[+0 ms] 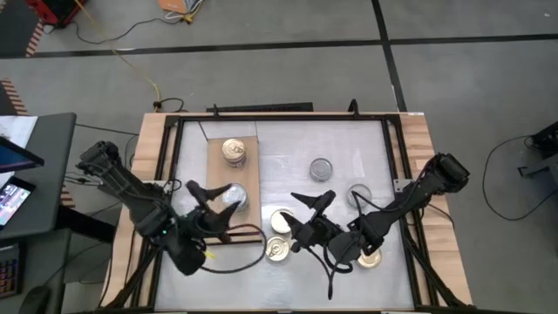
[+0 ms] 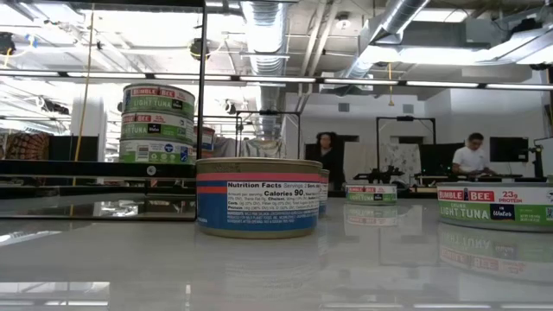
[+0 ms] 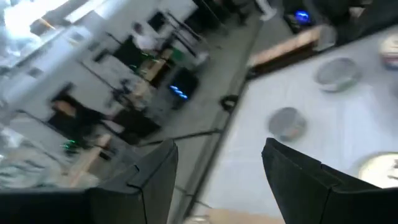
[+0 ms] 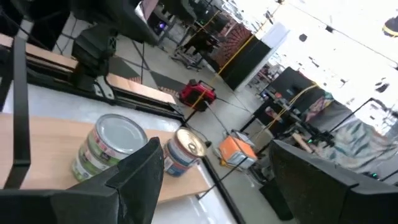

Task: Stack canned seafood by type on shelf
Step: Stack the green tuna can on top of the other green tuna can on the shelf

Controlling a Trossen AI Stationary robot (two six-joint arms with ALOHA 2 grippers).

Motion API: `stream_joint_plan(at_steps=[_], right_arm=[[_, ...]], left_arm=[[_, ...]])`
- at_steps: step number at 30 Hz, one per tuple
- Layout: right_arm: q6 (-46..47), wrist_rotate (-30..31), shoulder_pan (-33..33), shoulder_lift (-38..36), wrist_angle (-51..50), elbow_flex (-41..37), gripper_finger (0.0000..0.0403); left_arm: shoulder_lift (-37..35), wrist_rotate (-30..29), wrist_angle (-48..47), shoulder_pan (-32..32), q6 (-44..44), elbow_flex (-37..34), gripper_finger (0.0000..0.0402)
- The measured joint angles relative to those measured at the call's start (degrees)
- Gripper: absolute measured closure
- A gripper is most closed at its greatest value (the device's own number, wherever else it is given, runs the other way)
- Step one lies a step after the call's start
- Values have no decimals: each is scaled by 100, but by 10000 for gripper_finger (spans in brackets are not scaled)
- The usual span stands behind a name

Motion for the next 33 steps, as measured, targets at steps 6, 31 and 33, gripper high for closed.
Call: stream_joint_plan(at_steps=[6, 31, 33], right_arm=[[1474, -264, -381, -114, -1611, -2, 81], [5373, -983, 9, -472, -4326, 0, 82], [5423, -985, -141, -466, -4403, -15, 86]], left_arm=[[506, 2066, 797, 330, 1247, -9, 178], [824, 8159, 3998, 1198, 3663, -1062, 178], [522, 8001, 4276, 1269, 3555, -1363, 178]])
